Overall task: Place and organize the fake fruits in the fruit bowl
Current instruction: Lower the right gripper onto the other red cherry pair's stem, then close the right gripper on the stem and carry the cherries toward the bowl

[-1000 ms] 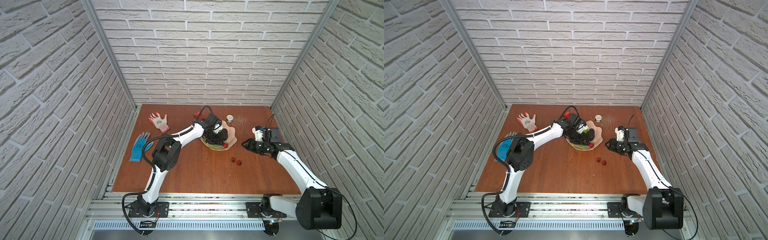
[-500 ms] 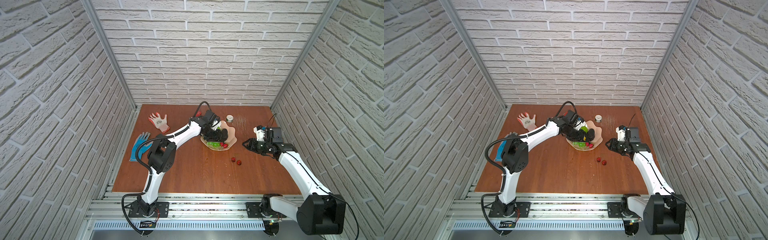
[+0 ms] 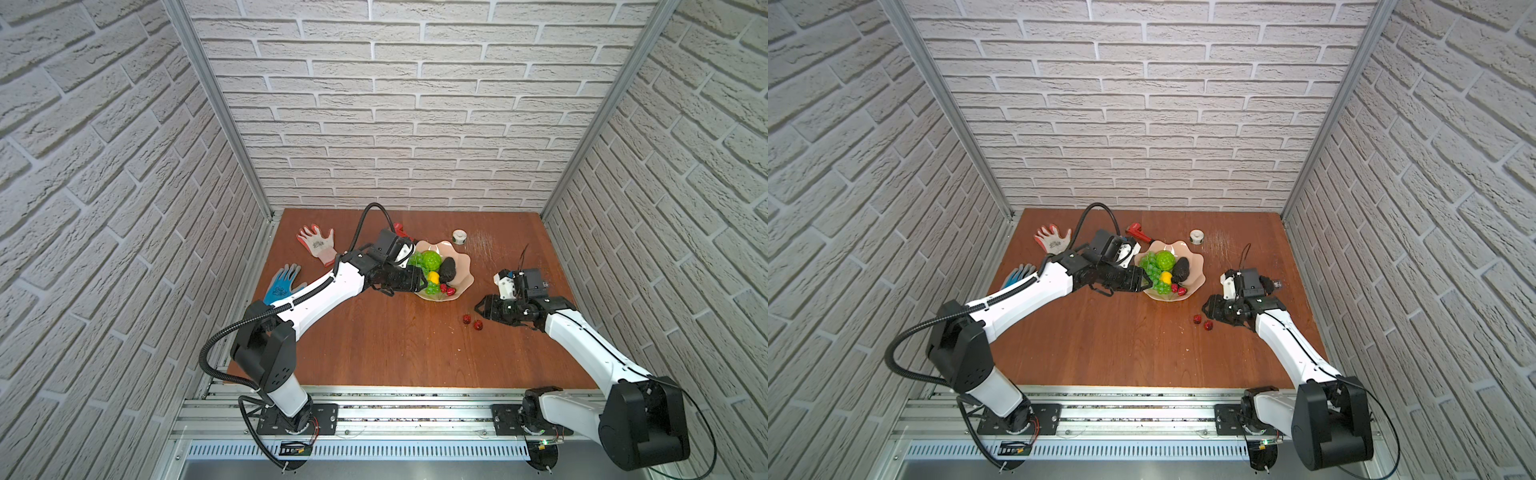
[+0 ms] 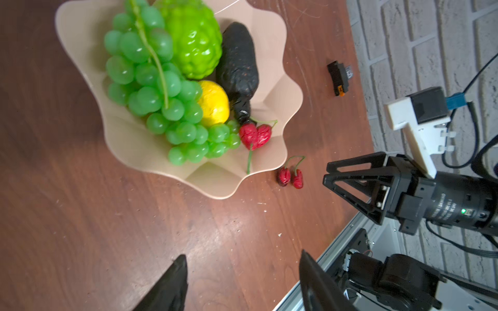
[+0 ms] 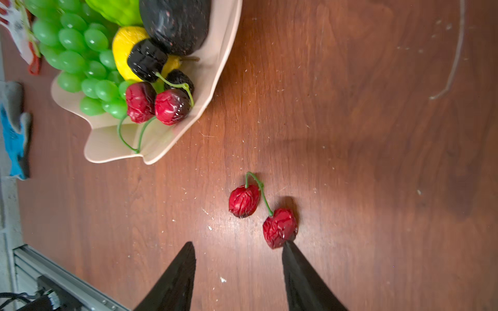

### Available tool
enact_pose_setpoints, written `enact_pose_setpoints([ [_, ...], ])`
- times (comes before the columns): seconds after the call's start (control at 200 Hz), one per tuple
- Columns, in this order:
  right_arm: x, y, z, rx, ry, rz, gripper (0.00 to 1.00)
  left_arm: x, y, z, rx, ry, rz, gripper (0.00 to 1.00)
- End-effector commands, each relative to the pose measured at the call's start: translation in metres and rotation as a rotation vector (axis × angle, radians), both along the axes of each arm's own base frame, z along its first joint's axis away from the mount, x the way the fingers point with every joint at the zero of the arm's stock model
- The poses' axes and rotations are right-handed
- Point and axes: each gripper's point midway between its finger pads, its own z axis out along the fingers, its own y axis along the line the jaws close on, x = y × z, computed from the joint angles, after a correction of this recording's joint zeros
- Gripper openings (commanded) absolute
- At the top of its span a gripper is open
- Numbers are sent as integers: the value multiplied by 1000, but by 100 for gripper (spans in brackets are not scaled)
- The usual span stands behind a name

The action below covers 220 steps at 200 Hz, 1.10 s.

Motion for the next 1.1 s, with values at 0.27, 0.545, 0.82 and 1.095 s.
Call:
enact_pose_setpoints([
  [0.27,27,3,-33,-49,-12,14,52,13,22,16,-43,-63,97,66],
  [0.545,35,10,-41,-12,-5,27,33,14,24,14,-36,-53,104,66],
  [0.82,28,10,-44,-8,6,29,6,15,26,12,-34,-46,114,66],
  [1.095,23,2,-22,-50,-28,22,5,13,31,14,-30,-55,123,66],
])
